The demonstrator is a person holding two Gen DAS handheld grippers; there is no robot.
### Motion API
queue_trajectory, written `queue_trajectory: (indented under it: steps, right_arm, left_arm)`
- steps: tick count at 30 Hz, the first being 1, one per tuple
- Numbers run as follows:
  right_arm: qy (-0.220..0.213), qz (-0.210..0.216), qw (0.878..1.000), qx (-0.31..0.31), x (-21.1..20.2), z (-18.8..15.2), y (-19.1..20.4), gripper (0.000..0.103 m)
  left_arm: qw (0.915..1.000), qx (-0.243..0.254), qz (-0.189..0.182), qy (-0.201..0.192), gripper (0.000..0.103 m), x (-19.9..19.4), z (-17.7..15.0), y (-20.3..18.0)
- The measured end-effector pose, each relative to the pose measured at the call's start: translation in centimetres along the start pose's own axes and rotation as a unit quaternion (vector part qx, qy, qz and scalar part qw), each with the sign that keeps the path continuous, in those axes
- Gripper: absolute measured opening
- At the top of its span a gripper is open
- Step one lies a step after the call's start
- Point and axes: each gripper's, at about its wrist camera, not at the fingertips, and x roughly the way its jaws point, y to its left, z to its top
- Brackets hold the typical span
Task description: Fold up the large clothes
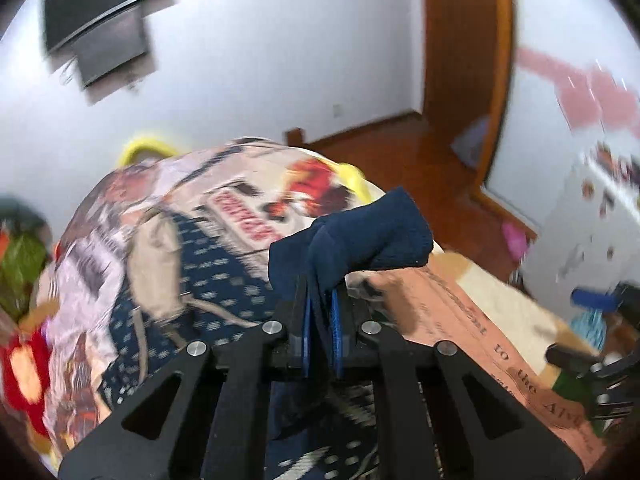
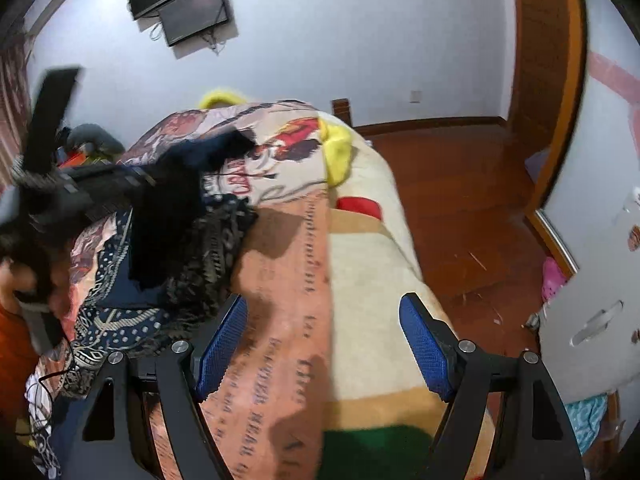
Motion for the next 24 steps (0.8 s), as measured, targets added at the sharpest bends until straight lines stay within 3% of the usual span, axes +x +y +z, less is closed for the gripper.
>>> queue_trajectory:
  steps: [6, 12, 19, 24]
  right_arm:
    - [0.011, 0.022, 0.998, -0.05, 2.5, 1.6, 5.0, 0.077]
    - [0.06, 0.046, 0.993, -0.09, 6.9, 2.1, 9.3, 0.077]
    - [0.143, 0.013, 0.98, -0.135, 12.1, 0.3, 11.5, 0.077]
    - [0.18, 0.011, 0.974, -0.137, 14.2, 0.2, 11.7, 0.077]
  left_arm:
    - [0.9963, -0.069, 0.051, -0.008, 0.009, -2.4, -2.3, 9.7]
    - [0.9882, -0.129, 0.075, 0.034, 0.009, -2.3, -7.6, 17.7]
    - [0.9759, -0.179, 0.066, 0.106, 0.009, 0.0, -15.8, 23.6]
    - [0.9628, -0.22, 0.033, 0.154, 0.01, 2.1, -20.9, 25.9]
